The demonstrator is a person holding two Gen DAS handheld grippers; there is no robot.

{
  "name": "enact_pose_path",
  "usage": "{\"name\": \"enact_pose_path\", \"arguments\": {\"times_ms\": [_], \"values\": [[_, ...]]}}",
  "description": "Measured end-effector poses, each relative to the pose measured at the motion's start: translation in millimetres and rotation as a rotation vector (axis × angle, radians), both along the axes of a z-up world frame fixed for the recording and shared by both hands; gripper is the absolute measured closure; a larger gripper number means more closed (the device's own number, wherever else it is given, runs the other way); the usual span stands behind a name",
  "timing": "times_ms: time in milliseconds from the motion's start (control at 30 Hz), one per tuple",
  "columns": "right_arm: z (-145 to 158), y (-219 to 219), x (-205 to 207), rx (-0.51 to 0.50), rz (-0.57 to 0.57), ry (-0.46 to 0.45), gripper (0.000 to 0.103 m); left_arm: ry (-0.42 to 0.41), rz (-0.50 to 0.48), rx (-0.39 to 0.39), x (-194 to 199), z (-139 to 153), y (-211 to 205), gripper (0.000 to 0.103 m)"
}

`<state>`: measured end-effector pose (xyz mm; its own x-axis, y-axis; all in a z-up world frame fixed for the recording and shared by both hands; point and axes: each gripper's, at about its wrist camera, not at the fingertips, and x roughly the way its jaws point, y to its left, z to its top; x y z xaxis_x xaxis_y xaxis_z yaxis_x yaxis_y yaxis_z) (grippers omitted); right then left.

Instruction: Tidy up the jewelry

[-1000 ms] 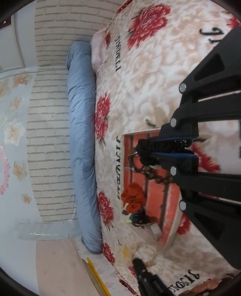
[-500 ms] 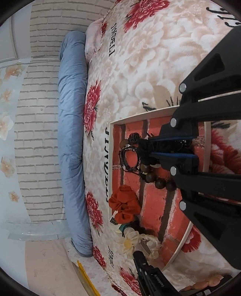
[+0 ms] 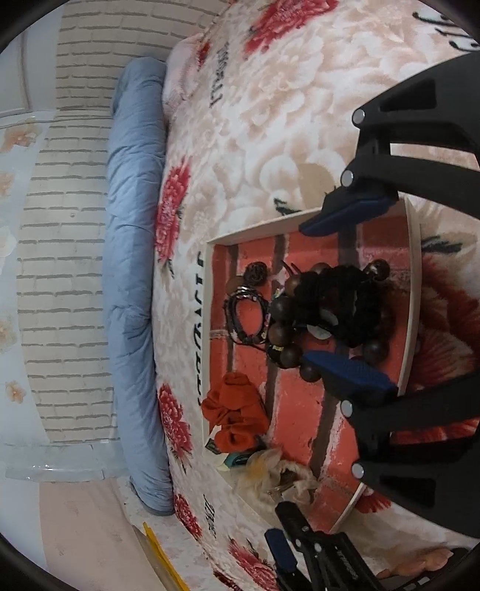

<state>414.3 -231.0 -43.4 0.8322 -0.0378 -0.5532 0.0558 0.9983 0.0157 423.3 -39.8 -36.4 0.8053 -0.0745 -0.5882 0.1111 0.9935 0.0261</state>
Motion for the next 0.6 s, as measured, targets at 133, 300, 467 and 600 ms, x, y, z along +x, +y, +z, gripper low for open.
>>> {"name": "enact_pose_path", "arguments": {"times_ms": [133, 300, 467, 600], "values": [[4, -3, -11, -0.005, -0.010, -0.006, 0.027, -0.012, 0.012, -0.031, -14, 8, 7, 0.025], [17, -6, -41, -0.010, -0.026, -0.046, 0.012, -0.097, 0.039, -0.044, -51, 31, 14, 0.005], [25, -7, -80, -0.018, -0.030, -0.071, 0.006, -0.129, 0.038, -0.029, -90, 43, 14, 0.005], [27, -9, -109, -0.022, -0.037, -0.069, 0.004, -0.134, 0.042, -0.034, -117, 47, 19, 0.005]]}}
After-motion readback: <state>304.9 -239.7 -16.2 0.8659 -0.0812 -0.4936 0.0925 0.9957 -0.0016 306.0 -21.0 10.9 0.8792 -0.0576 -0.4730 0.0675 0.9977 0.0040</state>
